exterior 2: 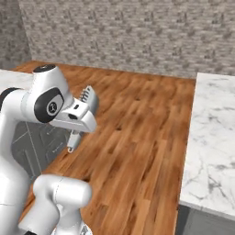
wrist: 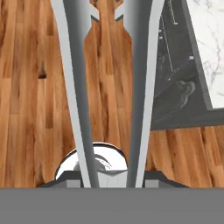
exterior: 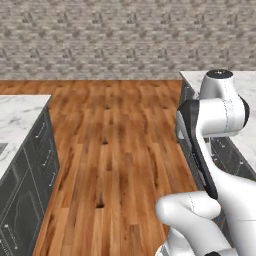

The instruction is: Take the tongs from the drawer on the left and place them on the dining counter next to the tray containing the hot dog.

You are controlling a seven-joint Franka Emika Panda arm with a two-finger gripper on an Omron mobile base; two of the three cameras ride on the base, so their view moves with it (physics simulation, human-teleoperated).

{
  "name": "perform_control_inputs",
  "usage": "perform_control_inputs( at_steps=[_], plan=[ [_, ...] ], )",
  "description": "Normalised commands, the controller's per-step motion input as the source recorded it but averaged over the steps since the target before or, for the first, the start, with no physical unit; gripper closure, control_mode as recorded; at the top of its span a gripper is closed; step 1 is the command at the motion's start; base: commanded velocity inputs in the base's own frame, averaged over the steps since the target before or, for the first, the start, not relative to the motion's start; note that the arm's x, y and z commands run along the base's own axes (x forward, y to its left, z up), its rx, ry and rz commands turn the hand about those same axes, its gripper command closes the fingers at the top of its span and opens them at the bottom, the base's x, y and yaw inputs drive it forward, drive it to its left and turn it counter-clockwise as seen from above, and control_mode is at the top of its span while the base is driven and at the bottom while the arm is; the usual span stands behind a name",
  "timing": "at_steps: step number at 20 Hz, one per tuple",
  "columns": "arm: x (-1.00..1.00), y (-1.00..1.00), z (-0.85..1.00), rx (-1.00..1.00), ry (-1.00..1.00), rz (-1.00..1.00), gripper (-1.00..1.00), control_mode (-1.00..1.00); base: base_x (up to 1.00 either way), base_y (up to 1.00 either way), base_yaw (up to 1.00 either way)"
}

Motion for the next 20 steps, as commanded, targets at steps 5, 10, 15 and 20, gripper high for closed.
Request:
perform_control_inputs(
  at_steps=[5, 10, 15, 20],
  plan=[
    [0.0, 0.0, 0.0, 0.0, 0.0, 0.0, 1.0, 1.0, 0.61, -0.12, 0.07],
    [0.0, 0.0, 0.0, 0.0, 0.0, 0.0, 1.0, 1.0, 0.89, 0.0, 0.01],
    [0.0, 0.0, 0.0, 0.0, 0.0, 0.0, 1.0, 1.0, 1.0, 0.05, 0.06],
    [0.0, 0.0, 0.0, 0.0, 0.0, 0.0, 1.0, 1.0, 1.0, 0.06, 0.17]
  ],
)
